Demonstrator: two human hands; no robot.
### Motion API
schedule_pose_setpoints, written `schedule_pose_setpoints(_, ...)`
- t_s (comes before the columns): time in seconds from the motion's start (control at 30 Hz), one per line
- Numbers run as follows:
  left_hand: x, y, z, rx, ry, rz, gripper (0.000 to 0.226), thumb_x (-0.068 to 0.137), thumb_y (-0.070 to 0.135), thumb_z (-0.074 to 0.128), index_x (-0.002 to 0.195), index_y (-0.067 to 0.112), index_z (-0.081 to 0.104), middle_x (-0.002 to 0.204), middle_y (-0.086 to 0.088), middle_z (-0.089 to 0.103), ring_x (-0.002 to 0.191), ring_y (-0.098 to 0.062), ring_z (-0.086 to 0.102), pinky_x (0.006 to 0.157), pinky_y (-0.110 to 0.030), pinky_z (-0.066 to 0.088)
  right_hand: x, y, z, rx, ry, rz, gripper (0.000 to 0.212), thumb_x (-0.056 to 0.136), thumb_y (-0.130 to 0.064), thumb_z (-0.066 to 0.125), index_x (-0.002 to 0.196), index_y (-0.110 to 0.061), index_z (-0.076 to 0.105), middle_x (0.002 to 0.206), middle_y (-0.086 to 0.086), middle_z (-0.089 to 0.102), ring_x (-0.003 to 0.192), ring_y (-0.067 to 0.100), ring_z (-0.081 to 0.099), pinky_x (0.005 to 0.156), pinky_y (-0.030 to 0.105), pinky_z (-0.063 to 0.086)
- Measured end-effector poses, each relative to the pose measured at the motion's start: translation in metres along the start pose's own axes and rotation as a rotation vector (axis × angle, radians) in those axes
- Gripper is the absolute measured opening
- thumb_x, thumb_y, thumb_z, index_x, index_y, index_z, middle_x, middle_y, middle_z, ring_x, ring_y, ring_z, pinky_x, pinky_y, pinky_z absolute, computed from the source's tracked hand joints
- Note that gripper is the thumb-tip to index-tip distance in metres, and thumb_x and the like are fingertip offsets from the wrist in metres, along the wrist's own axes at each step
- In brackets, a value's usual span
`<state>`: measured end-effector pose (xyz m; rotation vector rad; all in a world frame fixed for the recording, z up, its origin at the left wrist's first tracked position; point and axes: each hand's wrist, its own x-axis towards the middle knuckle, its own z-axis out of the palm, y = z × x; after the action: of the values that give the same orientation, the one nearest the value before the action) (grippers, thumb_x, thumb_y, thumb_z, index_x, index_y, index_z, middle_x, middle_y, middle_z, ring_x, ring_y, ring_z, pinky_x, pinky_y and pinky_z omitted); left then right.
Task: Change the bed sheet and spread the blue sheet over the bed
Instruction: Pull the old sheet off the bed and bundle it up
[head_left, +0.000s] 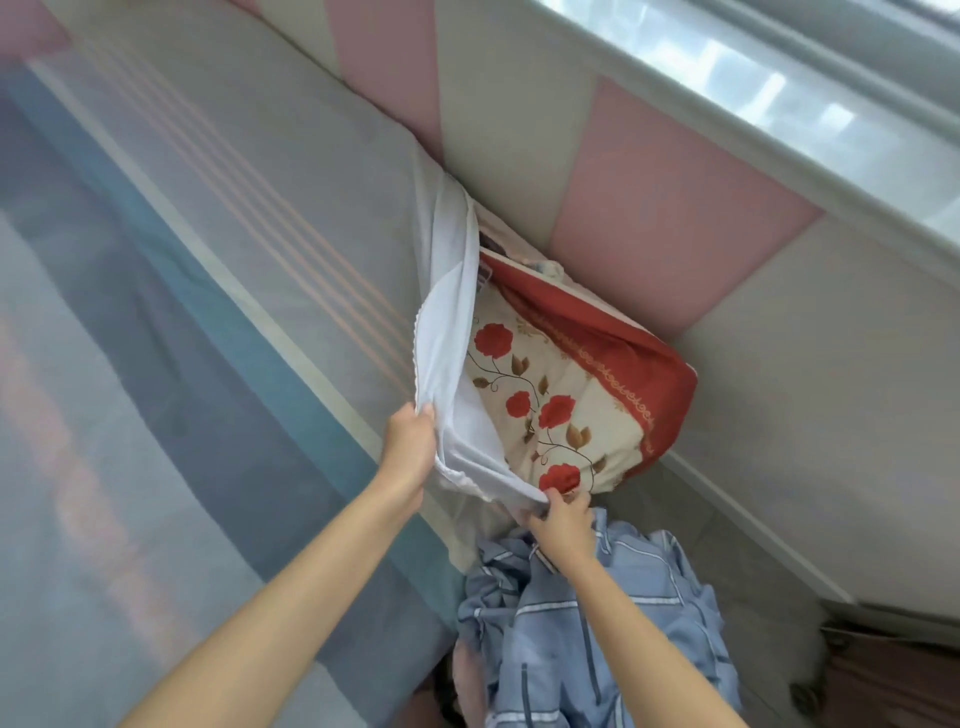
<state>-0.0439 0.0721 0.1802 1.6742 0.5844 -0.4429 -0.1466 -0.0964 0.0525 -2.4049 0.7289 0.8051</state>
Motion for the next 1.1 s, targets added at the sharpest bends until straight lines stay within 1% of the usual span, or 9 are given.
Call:
schedule_pose_setpoints(0.3, -0.017, 0.019, -0.065, -0.228, 0.102, 0.147, 0.015, 0.096, 0.032, 0.052, 0.095, 0.017, 0.055, 0.093, 0.002, 0.060, 0.089, -0.015, 0.057, 0.077, -0.024, 0.047, -0.063, -0.087, -0.014, 0.007, -0.129, -0.216, 0.026, 0.096, -0.018, 0.039, 0.076, -0.005, 0.050, 0.082, 0.018, 0.059, 0.074, 0.030, 0.053, 0.062, 0.032, 0.035)
schedule_pose_setpoints(0.4, -0.040, -0.007, -0.078, 0.117, -0.162, -0.081, 0.093, 0.058, 0.062, 0.077, 0.130, 0.014, 0.042, 0.127, 0.000, 0.051, 0.120, -0.017, 0.050, 0.102, -0.035, 0.042, -0.114, -0.135, -0.006, 0.335, -0.225, -0.324, 0.039, 0.099, -0.024, 0.041, 0.063, -0.010, 0.046, 0.066, 0.008, 0.051, 0.062, 0.022, 0.047, 0.057, 0.032, 0.031)
schedule_pose_setpoints(0.47, -0.062, -0.034, -0.087, 0.286, -0.109, -0.223, 0.099, 0.057, 0.058, 0.080, 0.134, 0.012, 0.040, 0.128, -0.004, 0.049, 0.121, -0.019, 0.049, 0.096, -0.034, 0.044, -0.139, -0.158, 0.004, 0.541, -0.351, -0.331, 0.019, 0.099, -0.014, 0.043, 0.092, -0.009, 0.059, 0.090, 0.009, 0.059, 0.075, 0.009, 0.049, 0.061, 0.021, 0.038)
schedule_pose_setpoints(0.6, -0.088, -0.064, -0.121, 0.188, 0.052, -0.197, 0.008, 0.085, 0.019, 0.065, 0.087, 0.012, 0.061, 0.080, -0.004, 0.063, 0.080, -0.022, 0.061, 0.062, -0.028, 0.043, -0.173, -0.148, 0.039, 0.329, -0.522, -0.604, 0.031, 0.094, -0.014, 0.043, 0.122, -0.003, 0.051, 0.112, 0.012, 0.061, 0.103, 0.023, 0.058, 0.084, 0.035, 0.048)
schedule_pose_setpoints(0.77, -0.105, -0.057, -0.150, 0.172, 0.175, -0.135, 0.016, 0.094, 0.010, 0.046, 0.081, 0.006, 0.057, 0.078, -0.012, 0.056, 0.077, -0.024, 0.052, 0.069, -0.032, 0.038, -0.196, -0.109, 0.055, 0.289, -0.370, -0.756, 0.052, 0.083, -0.019, 0.066, 0.127, -0.025, 0.039, 0.114, -0.015, 0.040, 0.103, 0.002, 0.040, 0.093, 0.022, 0.036)
schedule_pose_setpoints(0.93, -0.140, -0.003, -0.183, -0.061, 0.210, -0.011, 0.020, 0.096, 0.017, 0.047, 0.083, 0.011, 0.061, 0.086, -0.011, 0.058, 0.081, -0.020, 0.054, 0.074, -0.032, 0.039, -0.218, -0.131, 0.064, 0.201, -0.411, -0.335, 0.105, 0.073, -0.035, 0.080, 0.147, -0.012, 0.010, 0.137, 0.000, 0.024, 0.123, 0.020, 0.039, 0.095, 0.022, 0.036)
schedule_pose_setpoints(1.0, -0.150, 0.018, -0.199, -0.103, 0.222, 0.054, 0.018, 0.096, 0.016, 0.049, 0.084, 0.013, 0.062, 0.086, -0.008, 0.061, 0.081, -0.019, 0.057, 0.076, -0.031, 0.043, -0.225, -0.148, 0.069, 0.137, -0.561, -0.376, 0.069, 0.086, -0.029, 0.066, 0.142, -0.017, 0.027, 0.125, 0.001, 0.047, 0.091, 0.021, 0.057, 0.070, 0.023, 0.045)
schedule_pose_setpoints(1.07, -0.162, 0.034, -0.220, -0.211, 0.262, 0.087, 0.014, 0.095, 0.018, 0.055, 0.085, 0.014, 0.063, 0.086, -0.006, 0.064, 0.082, -0.020, 0.060, 0.077, -0.030, 0.045, -0.246, -0.166, 0.075, 0.029, -0.668, -0.506, 0.016, 0.096, -0.022, 0.047, 0.101, -0.009, 0.053, 0.080, 0.006, 0.055, 0.060, 0.016, 0.045, 0.054, 0.028, 0.034)
schedule_pose_setpoints(1.1, -0.167, 0.037, -0.232, -0.233, 0.310, 0.123, 0.012, 0.093, 0.019, 0.058, 0.084, 0.012, 0.063, 0.084, -0.006, 0.062, 0.079, -0.019, 0.058, 0.074, -0.029, 0.044, -0.260, -0.174, 0.078, 0.028, -0.704, -0.537, 0.020, 0.096, -0.017, 0.042, 0.081, -0.008, 0.050, 0.065, 0.004, 0.046, 0.053, 0.015, 0.036, 0.051, 0.027, 0.028)
